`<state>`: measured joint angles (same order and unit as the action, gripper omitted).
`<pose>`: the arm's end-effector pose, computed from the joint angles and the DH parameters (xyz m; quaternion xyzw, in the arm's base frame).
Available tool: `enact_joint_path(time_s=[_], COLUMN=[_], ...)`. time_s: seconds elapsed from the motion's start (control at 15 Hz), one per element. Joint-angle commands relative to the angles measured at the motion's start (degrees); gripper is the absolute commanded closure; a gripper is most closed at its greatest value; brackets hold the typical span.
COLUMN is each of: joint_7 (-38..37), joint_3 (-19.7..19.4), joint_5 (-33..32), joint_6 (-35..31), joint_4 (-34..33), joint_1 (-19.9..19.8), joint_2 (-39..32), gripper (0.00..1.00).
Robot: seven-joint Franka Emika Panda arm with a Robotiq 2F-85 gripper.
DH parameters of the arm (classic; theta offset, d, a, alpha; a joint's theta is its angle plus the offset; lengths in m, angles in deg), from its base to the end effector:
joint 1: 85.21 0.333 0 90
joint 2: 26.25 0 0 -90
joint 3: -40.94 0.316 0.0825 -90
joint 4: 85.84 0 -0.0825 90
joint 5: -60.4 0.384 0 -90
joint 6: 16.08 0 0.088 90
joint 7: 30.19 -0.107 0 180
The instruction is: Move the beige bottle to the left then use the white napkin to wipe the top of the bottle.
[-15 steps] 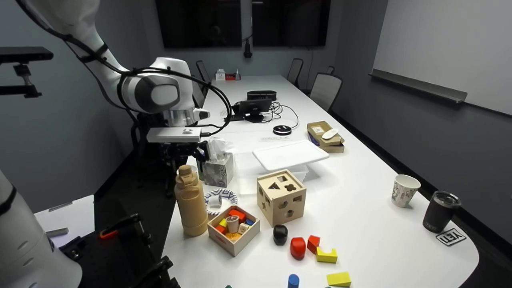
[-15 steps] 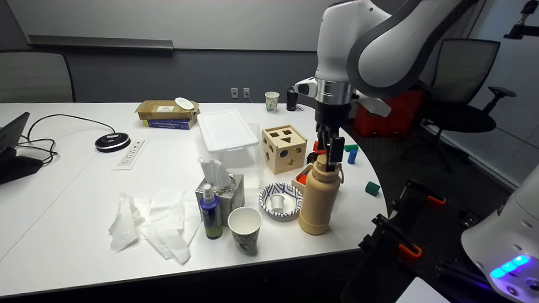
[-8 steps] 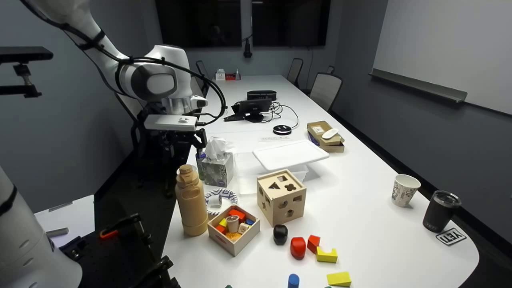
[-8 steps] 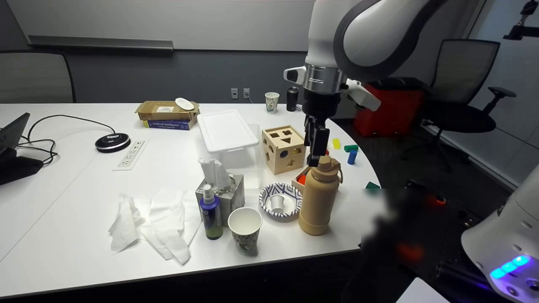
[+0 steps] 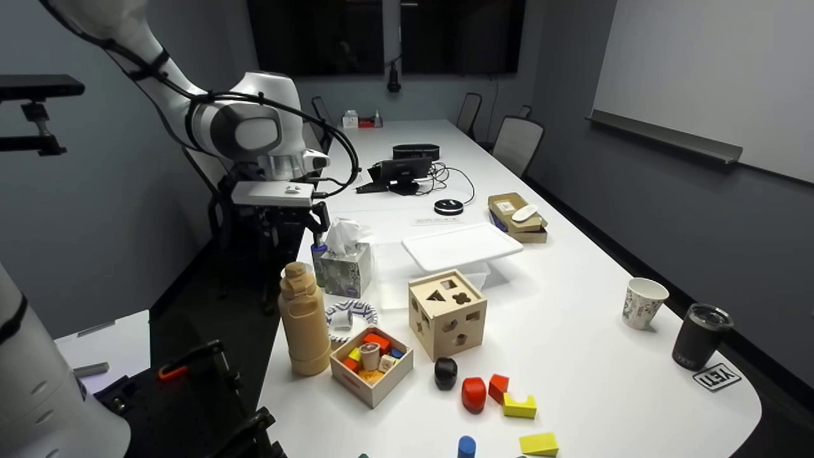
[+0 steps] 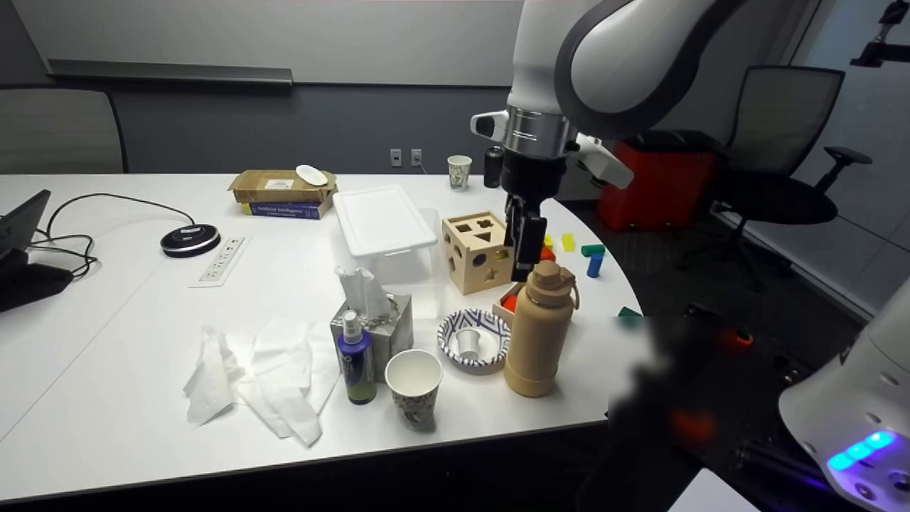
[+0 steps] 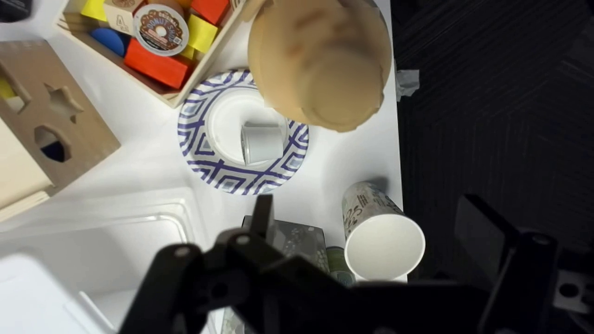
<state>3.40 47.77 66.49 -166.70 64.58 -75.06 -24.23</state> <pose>0.4166 0.1242 0.2642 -0.9223 -0.3851 -0.0227 0.0218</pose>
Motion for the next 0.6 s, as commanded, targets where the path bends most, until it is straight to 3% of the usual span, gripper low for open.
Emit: enact_joint_path(time_s=[0.0, 0.2, 0.53], joint_7=[-0.09, 0.05, -4.88], joint_3=[0.28, 0.69, 0.80], joint_5=[-0.02, -0.39, -12.62], joint_6=[0.21, -8.29, -16.24], joint_4=[-0.10, -3.47, -16.04], joint_1=[-0.25, -0.05, -0.56], joint_2=[0.04, -4.37, -16.76], gripper=[0.00, 0.00, 0.00])
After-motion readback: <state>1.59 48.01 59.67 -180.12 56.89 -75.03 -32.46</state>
